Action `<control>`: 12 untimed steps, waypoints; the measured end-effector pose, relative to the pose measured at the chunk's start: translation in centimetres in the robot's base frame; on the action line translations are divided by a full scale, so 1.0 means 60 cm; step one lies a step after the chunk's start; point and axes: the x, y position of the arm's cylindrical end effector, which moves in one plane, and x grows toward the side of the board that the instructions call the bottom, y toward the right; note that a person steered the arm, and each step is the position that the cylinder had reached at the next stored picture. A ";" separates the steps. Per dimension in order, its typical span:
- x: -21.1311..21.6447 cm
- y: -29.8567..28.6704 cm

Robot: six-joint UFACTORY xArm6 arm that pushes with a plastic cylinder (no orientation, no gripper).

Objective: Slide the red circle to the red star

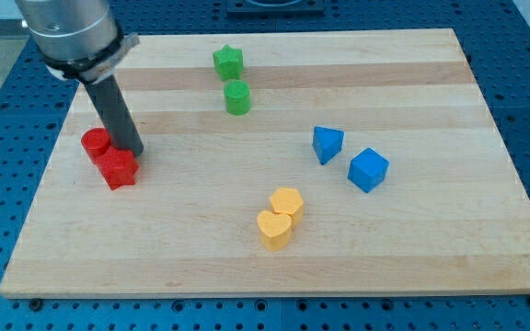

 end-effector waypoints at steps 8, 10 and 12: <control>-0.216 -0.084; -0.130 -0.123; -0.044 -0.138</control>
